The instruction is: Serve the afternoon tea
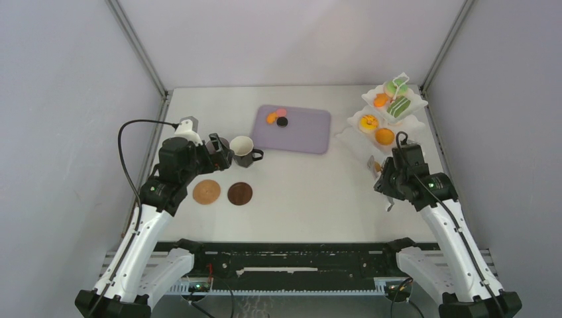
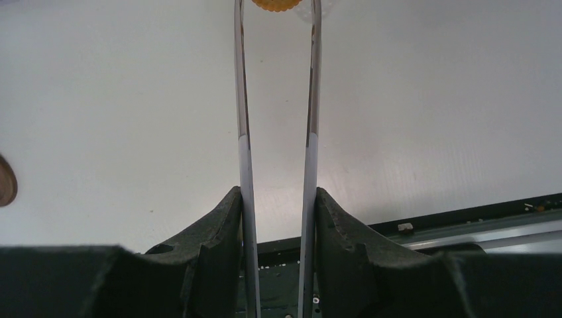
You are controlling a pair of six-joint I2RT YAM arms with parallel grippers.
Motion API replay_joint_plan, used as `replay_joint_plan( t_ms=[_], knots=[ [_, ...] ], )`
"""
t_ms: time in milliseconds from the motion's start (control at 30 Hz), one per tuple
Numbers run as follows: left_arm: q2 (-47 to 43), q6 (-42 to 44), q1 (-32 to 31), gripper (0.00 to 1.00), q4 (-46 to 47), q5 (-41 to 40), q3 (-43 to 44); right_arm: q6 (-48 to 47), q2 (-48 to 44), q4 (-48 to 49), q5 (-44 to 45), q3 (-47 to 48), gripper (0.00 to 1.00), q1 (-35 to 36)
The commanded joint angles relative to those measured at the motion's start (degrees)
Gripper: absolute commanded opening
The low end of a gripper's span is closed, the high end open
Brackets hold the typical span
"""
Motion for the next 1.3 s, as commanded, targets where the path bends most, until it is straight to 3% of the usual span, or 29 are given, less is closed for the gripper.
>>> replay_joint_plan(
  t_ms=[0, 200, 533, 1267],
  knots=[
    [-0.82, 0.14, 0.29, 1.00, 2.24, 0.53, 1.89, -3.04, 0.04, 2.82, -2.08, 0.62, 0.29, -5.63],
    [-0.63, 0.47, 0.30, 0.99, 2.50, 0.22, 1.85, -5.50, 0.45, 5.50, -7.48, -0.17, 0.29, -14.51],
    [-0.33, 1.56, 0.29, 1.00, 2.27, -0.75, 2.55, -6.57, 3.22, 11.81, -9.17, -1.75, 0.29, -21.44],
    [-0.72, 2.00, 0.51, 1.00, 0.89, -3.31, 2.87, -5.43, 10.43, 29.71, -11.66, -5.76, 0.30, -27.94]
  ],
)
